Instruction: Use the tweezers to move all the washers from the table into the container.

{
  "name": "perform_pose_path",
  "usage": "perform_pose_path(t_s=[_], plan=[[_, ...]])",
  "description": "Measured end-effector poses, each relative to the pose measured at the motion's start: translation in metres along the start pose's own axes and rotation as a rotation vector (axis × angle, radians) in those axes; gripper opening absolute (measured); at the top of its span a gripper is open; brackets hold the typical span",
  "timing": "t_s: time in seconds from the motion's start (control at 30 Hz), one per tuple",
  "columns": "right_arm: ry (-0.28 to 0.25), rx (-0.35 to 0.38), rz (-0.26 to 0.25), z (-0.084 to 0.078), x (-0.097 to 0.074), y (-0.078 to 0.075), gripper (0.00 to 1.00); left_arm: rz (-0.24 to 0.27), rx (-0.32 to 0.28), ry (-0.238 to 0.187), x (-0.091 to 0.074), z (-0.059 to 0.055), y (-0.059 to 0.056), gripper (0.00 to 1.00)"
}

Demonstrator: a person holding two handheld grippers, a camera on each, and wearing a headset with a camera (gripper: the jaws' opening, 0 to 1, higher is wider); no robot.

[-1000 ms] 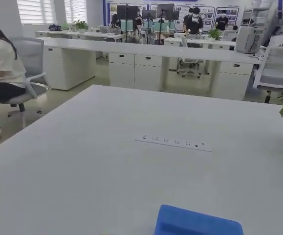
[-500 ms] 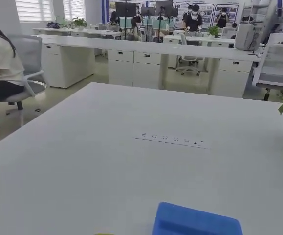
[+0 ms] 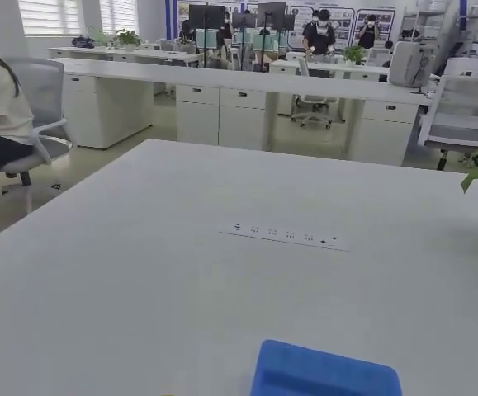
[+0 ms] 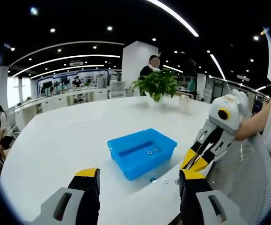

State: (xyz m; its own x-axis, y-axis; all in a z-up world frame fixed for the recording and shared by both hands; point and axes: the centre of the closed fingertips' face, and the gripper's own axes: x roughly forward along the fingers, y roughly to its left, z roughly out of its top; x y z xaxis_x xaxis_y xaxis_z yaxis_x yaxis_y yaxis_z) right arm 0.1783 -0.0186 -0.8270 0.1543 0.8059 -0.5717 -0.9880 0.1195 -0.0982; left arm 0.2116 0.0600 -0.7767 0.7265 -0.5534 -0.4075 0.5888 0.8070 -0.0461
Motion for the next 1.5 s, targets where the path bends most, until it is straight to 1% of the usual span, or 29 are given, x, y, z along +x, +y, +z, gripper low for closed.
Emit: perform_pose_path(t_s=[0.1,0.17,0.2,0.27,0.3,0.33,0.37,0.43,0.47,0.6,0.73,1.03,1.13,1.2,1.23,1.3,1.33,1.37,1.5], plan=[[-0.010,0.000,-0.002,0.002,-0.002,-0.001,0.01,0.000,-0.001,0.000,0.000,0.000,0.000,0.69],[-0.045,0.091,-0.005,0.004,-0.005,-0.003,0.01,0.000,0.001,0.001,0.000,0.000,0.000,0.69],[-0.070,0.126,-0.023,0.005,-0.008,-0.007,0.02,0.001,0.001,0.001,0.000,0.000,0.000,0.69],[-0.095,0.183,-0.036,0.005,-0.012,-0.012,0.02,0.000,0.002,0.002,0.000,0.000,0.000,0.69],[-0.118,0.239,-0.045,0.006,-0.015,-0.016,0.02,0.000,0.004,0.005,0.000,-0.001,-0.001,0.69],[-0.136,0.276,-0.049,0.006,-0.017,-0.019,0.03,0.000,0.005,0.006,0.000,-0.001,-0.001,0.69],[-0.159,0.337,-0.046,0.007,-0.019,-0.022,0.03,-0.001,0.006,0.006,0.000,-0.001,-0.001,0.69],[-0.195,0.416,-0.041,0.008,-0.021,-0.025,0.03,0.002,0.005,0.002,0.000,0.000,-0.001,0.69],[-0.201,0.424,-0.043,0.007,-0.021,-0.026,0.03,0.004,0.003,-0.002,-0.001,0.001,0.000,0.69],[-0.176,0.434,-0.024,0.002,-0.018,-0.023,0.03,0.015,-0.004,-0.008,-0.002,0.001,0.002,0.68],[-0.167,0.434,-0.019,0.001,-0.014,-0.020,0.03,0.014,-0.006,-0.011,-0.002,0.002,0.002,0.68],[-0.155,0.435,-0.013,0.001,-0.010,-0.020,0.03,0.004,-0.006,-0.009,-0.001,0.002,0.001,0.68],[-0.143,0.414,-0.013,-0.001,-0.009,-0.018,0.03,0.001,-0.004,-0.009,-0.001,0.002,0.000,0.68],[-0.119,0.383,-0.013,-0.004,-0.008,-0.016,0.03,0.002,-0.003,-0.008,-0.001,0.002,0.001,0.68],[-0.128,0.381,-0.014,-0.001,-0.006,-0.016,0.03,0.002,-0.004,-0.008,-0.001,0.002,0.001,0.68],[-0.124,0.366,-0.011,-0.001,-0.006,-0.015,0.03,0.001,-0.006,-0.008,-0.001,0.002,0.001,0.68],[-0.115,0.325,-0.015,-0.001,-0.006,-0.014,0.03,0.002,-0.004,-0.007,-0.001,0.002,0.001,0.68],[-0.109,0.301,-0.013,-0.001,-0.006,-0.013,0.03,0.002,-0.003,-0.006,-0.001,0.001,0.001,0.68],[-0.106,0.254,0.014,0.001,-0.003,-0.002,0.03,0.000,-0.003,-0.006,-0.001,0.001,0.000,0.68]])
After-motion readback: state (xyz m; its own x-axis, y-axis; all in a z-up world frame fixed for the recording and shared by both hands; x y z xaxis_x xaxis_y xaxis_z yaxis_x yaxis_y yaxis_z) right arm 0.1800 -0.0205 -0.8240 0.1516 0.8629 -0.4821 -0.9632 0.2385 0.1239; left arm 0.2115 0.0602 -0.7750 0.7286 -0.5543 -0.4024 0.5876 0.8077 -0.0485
